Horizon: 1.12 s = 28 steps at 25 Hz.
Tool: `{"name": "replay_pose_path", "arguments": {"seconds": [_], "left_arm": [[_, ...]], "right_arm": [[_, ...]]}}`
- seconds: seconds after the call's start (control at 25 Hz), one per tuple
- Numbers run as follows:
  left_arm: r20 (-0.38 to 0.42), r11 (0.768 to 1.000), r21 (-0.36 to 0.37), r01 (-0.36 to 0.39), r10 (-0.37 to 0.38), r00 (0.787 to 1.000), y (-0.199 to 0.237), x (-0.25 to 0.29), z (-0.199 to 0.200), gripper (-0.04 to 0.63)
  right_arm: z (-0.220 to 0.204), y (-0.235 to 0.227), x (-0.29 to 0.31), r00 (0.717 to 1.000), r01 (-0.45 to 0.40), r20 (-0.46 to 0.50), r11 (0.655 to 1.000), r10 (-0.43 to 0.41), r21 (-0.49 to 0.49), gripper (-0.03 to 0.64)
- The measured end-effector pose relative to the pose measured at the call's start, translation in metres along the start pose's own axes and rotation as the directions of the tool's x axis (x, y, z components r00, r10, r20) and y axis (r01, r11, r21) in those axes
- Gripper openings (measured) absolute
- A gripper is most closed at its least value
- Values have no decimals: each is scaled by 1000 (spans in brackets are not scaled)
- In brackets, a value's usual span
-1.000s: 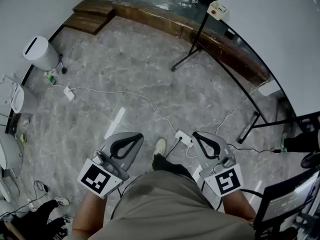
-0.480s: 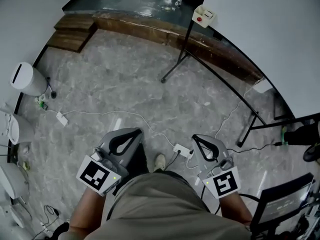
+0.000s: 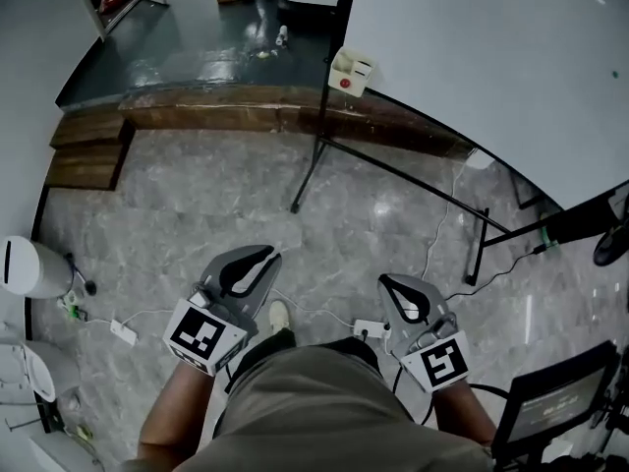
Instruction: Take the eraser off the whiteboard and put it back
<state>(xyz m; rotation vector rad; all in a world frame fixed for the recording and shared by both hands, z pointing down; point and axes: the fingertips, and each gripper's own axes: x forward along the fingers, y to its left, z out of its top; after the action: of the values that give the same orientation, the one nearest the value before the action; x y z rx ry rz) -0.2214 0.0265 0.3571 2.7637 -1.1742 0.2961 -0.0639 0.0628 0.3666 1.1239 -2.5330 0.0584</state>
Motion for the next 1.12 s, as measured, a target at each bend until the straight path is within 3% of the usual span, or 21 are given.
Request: {"name": "replay_pose_path", "arguments": {"seconds": [0.16,0.52,0.92,1.12], "left_arm": [[7,996,65,62,-62,998,56,35,3,69],[-12,996,49,69,-69,998,131,169,13,110],[-68,997,76,-7,13,998,176,354,32,190],[-102,992,90,-85,94,990,196,435,29,219]], "right_arm": [[8,-6,37,997,74,-21,997,-74,28,2],[0,-76,88,986,147,-83,988,-142,57,2],[8,-215,129,988,156,-29,984,-154,82,2],[-5,-283,123,980,197,-40,977,-194,87,2]]}}
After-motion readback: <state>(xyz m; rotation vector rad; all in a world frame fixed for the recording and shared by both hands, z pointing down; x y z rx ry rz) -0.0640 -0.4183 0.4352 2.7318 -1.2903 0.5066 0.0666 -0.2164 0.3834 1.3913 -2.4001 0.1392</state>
